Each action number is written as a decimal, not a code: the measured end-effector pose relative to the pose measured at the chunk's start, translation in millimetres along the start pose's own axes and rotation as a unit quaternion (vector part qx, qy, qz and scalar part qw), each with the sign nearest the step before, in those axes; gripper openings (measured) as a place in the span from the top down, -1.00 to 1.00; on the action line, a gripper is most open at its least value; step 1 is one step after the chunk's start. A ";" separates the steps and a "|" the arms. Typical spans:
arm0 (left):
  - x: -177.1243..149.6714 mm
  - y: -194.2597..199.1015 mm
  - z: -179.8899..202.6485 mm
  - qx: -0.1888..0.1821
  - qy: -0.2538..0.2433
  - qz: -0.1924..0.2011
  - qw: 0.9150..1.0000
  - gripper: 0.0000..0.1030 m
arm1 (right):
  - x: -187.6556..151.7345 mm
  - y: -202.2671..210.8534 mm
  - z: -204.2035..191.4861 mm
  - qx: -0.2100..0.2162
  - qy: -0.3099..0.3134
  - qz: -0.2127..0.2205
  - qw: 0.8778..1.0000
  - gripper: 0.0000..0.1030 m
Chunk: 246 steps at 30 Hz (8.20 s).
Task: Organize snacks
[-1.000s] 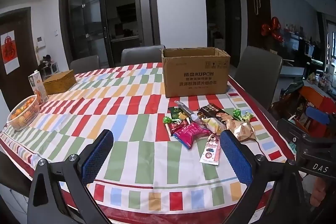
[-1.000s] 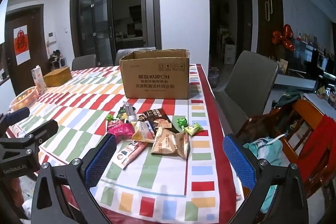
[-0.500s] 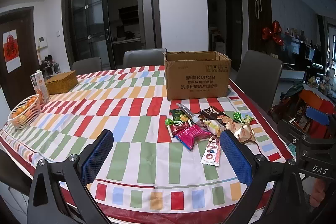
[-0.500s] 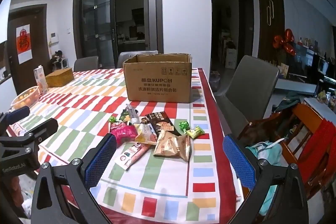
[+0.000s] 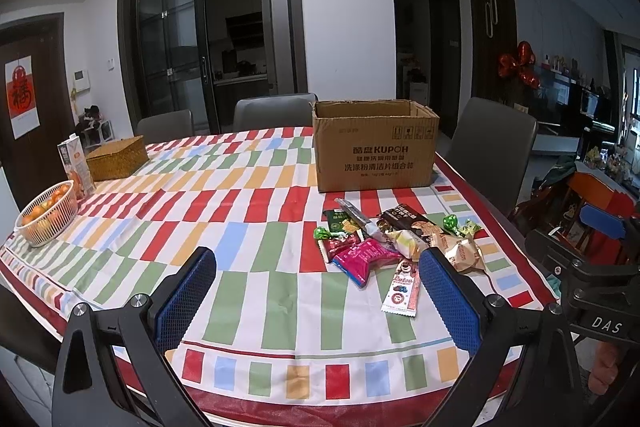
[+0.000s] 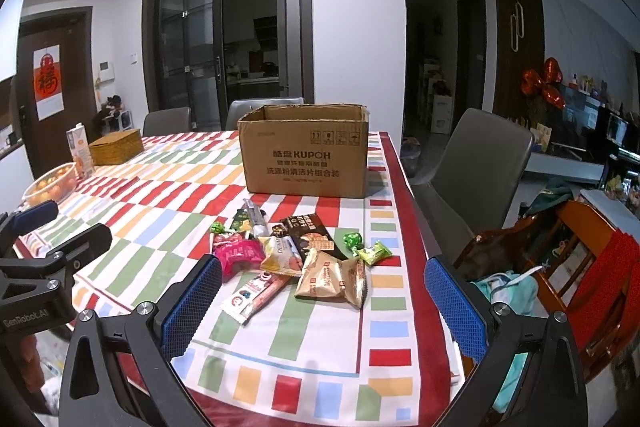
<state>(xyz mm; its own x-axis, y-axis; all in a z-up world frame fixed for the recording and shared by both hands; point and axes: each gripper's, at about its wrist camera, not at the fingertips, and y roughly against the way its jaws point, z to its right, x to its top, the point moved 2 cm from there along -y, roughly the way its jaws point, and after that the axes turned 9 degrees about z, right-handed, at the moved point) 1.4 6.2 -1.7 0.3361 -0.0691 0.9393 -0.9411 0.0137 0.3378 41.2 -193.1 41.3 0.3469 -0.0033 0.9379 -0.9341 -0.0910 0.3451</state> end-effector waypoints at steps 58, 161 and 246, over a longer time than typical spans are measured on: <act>-0.9 -2.1 0.2 -0.005 -0.004 -0.014 1.000 -1.00 | -6.8 -9.1 -4.4 0.003 0.001 -0.015 1.000 -0.98; 42.2 -143.8 33.3 -0.124 -0.020 -0.055 0.991 0.30 | 36.7 -134.1 10.4 0.083 -0.026 -0.065 0.994 0.10; 103.5 -177.8 0.4 -0.084 -0.037 -0.081 0.992 -0.59 | 101.6 -174.3 -14.4 0.097 0.008 -0.059 0.993 -0.27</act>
<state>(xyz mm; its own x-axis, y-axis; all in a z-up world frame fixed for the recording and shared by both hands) 203.5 -3.8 35.4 0.4725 -0.1568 0.8672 -0.8537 0.1631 0.4946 238.0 -163.3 76.9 0.4509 0.0348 0.8919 -0.8523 -0.2799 0.4419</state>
